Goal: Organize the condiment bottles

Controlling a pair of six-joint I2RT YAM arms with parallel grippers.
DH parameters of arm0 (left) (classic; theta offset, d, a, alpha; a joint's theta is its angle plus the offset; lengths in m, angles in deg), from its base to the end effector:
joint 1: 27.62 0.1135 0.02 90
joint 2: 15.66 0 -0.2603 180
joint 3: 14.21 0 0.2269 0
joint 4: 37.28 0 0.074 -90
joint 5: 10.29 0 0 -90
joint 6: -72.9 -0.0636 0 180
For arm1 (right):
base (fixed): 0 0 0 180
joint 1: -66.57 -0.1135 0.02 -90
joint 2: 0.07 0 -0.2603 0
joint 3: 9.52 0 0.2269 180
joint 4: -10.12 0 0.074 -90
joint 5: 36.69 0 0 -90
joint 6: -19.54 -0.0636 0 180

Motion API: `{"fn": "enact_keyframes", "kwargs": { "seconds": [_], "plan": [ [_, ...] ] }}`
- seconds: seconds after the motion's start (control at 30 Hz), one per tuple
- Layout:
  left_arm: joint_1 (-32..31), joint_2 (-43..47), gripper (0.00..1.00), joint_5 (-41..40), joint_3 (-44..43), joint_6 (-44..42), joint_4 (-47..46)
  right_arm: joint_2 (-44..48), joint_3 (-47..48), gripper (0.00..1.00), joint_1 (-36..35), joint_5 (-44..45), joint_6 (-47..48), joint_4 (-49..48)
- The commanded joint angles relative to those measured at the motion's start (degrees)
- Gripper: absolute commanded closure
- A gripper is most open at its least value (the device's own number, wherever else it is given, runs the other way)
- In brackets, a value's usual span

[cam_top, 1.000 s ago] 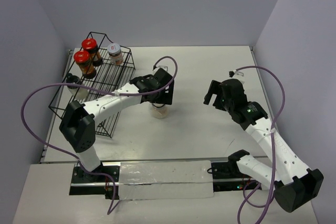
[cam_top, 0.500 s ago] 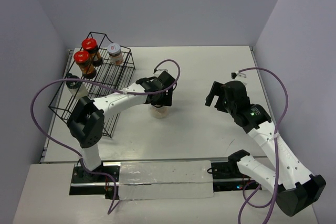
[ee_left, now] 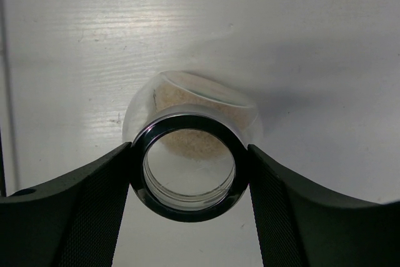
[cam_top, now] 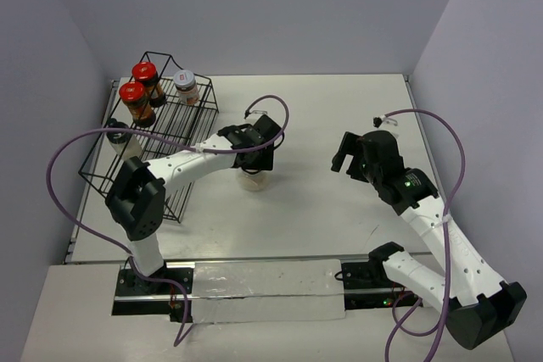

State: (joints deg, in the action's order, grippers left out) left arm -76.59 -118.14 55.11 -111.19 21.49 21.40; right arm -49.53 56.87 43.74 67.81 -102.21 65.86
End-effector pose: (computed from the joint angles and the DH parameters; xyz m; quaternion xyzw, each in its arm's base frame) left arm 0.2560 -0.2538 0.2272 0.0387 0.9527 -0.0011 0.3013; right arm 0.1661 0.0526 0.2924 0.1239 0.8877 0.0953 0.4330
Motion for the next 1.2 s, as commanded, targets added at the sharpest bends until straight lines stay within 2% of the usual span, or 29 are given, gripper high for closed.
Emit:
{"fn": "enact_keyframes", "kwargs": {
  "seconds": [0.0, 0.33, 0.53, 0.63, 0.77, 1.17],
  "plan": [
    [0.79, 9.04, 0.90, -3.81, -6.22, 0.34, 4.22, -0.02, 1.24, 0.00, 0.20, -0.40, -0.33, -0.72],
    [11.54, 14.54, 0.90, -8.08, -22.04, -5.32, 11.52, 0.16, 0.98, 0.00, 0.15, -1.14, -0.07, -1.30],
    [23.11, 14.06, 0.90, -9.94, -28.74, -7.28, 13.96, -0.09, 0.37, 0.00, 0.24, -1.80, -0.15, -2.03],
    [28.64, 14.45, 0.90, -8.95, -27.34, -7.14, 12.43, -0.18, 0.12, 0.00, 0.23, -1.85, -0.10, -2.24],
    [32.70, 15.00, 0.90, -6.73, -22.24, -6.88, 8.95, -0.55, -0.07, 0.00, 0.27, -1.40, 0.17, -2.34],
    [33.50, 18.90, 0.90, -6.16, -4.63, -5.01, 1.82, -2.27, 0.19, 0.00, 0.12, -1.86, 0.11, -3.15]
  ]
}}
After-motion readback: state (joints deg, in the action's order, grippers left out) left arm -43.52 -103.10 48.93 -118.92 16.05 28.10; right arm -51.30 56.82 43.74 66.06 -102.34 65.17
